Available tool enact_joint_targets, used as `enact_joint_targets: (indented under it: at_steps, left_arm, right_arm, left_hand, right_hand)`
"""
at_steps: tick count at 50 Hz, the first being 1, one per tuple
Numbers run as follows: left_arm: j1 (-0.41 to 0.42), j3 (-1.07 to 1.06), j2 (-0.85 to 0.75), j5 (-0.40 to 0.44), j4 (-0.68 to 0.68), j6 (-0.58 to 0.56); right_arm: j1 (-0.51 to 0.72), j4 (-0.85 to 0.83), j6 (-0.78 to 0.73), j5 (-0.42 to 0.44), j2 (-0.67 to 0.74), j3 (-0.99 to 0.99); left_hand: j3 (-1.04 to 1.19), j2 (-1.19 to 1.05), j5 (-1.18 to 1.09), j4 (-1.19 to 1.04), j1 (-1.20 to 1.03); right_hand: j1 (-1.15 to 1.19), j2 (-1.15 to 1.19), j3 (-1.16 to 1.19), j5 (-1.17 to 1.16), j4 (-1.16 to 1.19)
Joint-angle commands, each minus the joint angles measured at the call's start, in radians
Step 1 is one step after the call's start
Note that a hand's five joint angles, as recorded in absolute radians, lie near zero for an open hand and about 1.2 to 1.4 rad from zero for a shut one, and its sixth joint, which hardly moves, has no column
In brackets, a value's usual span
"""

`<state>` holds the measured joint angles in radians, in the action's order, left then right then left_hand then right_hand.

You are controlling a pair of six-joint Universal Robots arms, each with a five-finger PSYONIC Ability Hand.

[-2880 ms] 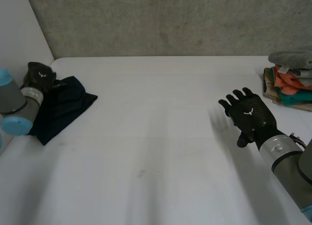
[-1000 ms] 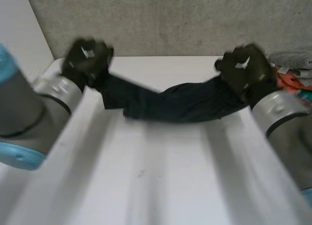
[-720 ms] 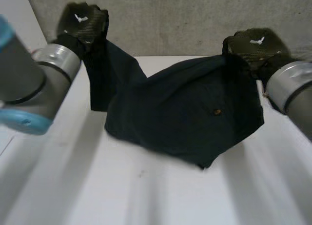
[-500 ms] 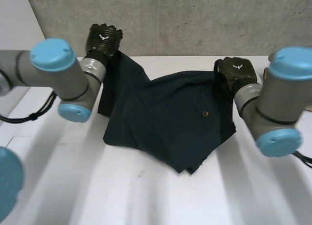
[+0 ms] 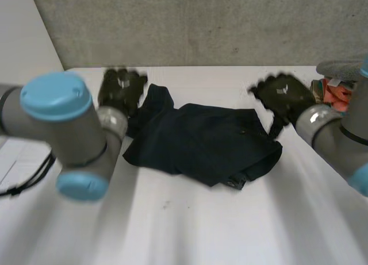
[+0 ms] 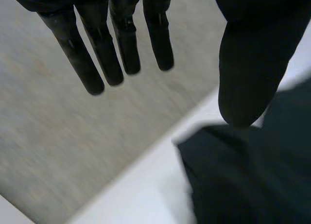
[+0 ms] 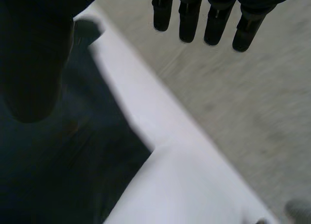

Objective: Fold the laundry.

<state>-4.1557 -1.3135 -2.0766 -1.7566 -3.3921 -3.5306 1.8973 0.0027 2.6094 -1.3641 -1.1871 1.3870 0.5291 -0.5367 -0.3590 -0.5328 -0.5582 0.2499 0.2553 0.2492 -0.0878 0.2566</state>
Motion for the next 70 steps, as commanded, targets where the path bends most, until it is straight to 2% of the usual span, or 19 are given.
enact_joint_targets:
  at_steps: [1,5,7,12,16,17,18,25,29,33,36,41,45,46,49,58,64,70]
  left_arm:
    - [0.064,-0.308,0.105,0.081,0.068,0.019]
    - [0.075,-0.336,0.09,0.152,0.053,0.076]
    - [0.08,-0.314,0.031,0.18,0.024,0.119]
    - [0.127,-0.225,-0.088,0.19,-0.032,0.171]
    - [0.15,-0.149,-0.144,0.187,-0.05,0.173]
    - [0.152,-0.133,-0.158,0.187,-0.055,0.174]
    - [0.153,-0.101,-0.195,0.186,-0.064,0.173]
    - [0.169,0.051,-0.327,0.157,-0.087,0.16]
    - [0.169,0.143,-0.401,0.106,-0.099,0.148]
    - [0.169,0.204,-0.439,0.089,-0.139,0.134]
    - [0.167,0.224,-0.464,0.086,-0.222,0.113]
    - [0.166,0.209,-0.45,0.068,-0.26,0.033]
    - [0.147,0.123,-0.257,0.042,-0.237,0.012]
    - [0.128,0.079,-0.159,0.042,-0.211,0.016]
    - [0.112,0.031,-0.039,0.046,-0.159,0.024]
    - [0.068,0.025,0.361,0.137,0.178,0.036]
    - [0.048,0.103,0.501,0.149,0.234,0.051]
    - [0.043,0.204,0.563,0.138,0.237,0.065]
  right_arm:
    - [-0.09,0.053,-0.166,0.076,0.006,0.118]
    - [-0.096,-0.035,-0.166,0.108,0.052,0.151]
    - [-0.096,-0.122,-0.161,0.129,0.092,0.164]
    - [-0.086,-0.251,-0.127,0.137,0.165,0.172]
    - [-0.083,-0.29,-0.117,0.142,0.219,0.17]
    - [-0.083,-0.299,-0.112,0.142,0.227,0.167]
    - [-0.083,-0.306,-0.111,0.14,0.23,0.165]
    - [-0.083,-0.345,-0.111,0.125,0.23,0.173]
    - [-0.081,-0.34,-0.111,0.112,0.222,0.179]
    - [-0.075,-0.342,-0.109,0.1,0.218,0.184]
    - [-0.072,-0.343,-0.101,0.086,0.216,0.181]
    - [-0.076,-0.336,-0.097,0.054,0.201,0.168]
    - [-0.08,-0.328,-0.104,0.022,0.136,0.156]
    - [-0.081,-0.313,-0.106,0.019,0.1,0.15]
    - [-0.08,-0.247,-0.107,0.023,0.017,0.123]
    - [-0.072,0.019,-0.097,0.034,-0.23,-0.06]
    - [-0.07,0.097,-0.092,0.03,-0.348,-0.204]
    - [-0.069,0.178,-0.091,0.019,-0.364,-0.324]
  left_hand:
    - [0.245,-0.238,-0.241,-0.242,-0.216]
    - [0.093,-0.085,-0.088,-0.089,-0.064]
    - [0.069,-0.062,-0.065,-0.065,-0.04]
    - [0.004,0.003,0.0,-0.001,0.025]
    - [-0.031,0.038,0.035,0.034,0.06]
    - [-0.034,0.041,0.038,0.037,0.063]
    - [-0.034,0.041,0.038,0.037,0.063]
    - [-0.025,0.033,0.029,0.029,0.054]
    - [0.054,-0.046,-0.05,-0.05,-0.025]
    - [0.385,-0.378,-0.381,-0.382,-0.356]
    - [0.865,-0.858,-0.861,-0.862,-0.836]
    - [0.867,-0.86,-0.863,-0.864,-0.838]
    - [0.867,-0.86,-0.863,-0.864,-0.838]
    - [0.867,-0.86,-0.863,-0.864,-0.838]
    - [0.867,-0.86,-0.863,-0.864,-0.838]
    - [0.867,-0.86,-0.863,-0.864,-0.838]
    - [0.867,-0.86,-0.863,-0.864,-0.838]
    - [0.867,-0.86,-0.863,-0.864,-0.838]
  right_hand:
    - [0.184,0.179,0.185,-0.172,0.178]
    - [0.196,0.191,0.197,-0.184,0.19]
    - [0.208,0.203,0.209,-0.195,0.201]
    - [0.348,0.343,0.349,-0.336,0.342]
    - [0.858,0.853,0.859,-0.846,0.852]
    - [1.075,1.069,1.075,-1.062,1.068]
    - [1.146,1.14,1.146,-1.133,1.139]
    - [1.146,1.141,1.147,-1.134,1.14]
    - [1.146,1.141,1.147,-1.134,1.14]
    - [1.146,1.141,1.147,-1.134,1.14]
    - [1.146,1.141,1.147,-1.134,1.14]
    - [1.146,1.141,1.147,-1.134,1.14]
    - [1.146,1.141,1.147,-1.134,1.14]
    - [1.146,1.141,1.147,-1.134,1.14]
    - [1.146,1.141,1.147,-1.134,1.14]
    - [1.146,1.141,1.147,-1.134,1.14]
    - [1.146,1.141,1.147,-1.134,1.14]
    - [1.146,1.141,1.147,-1.134,1.14]
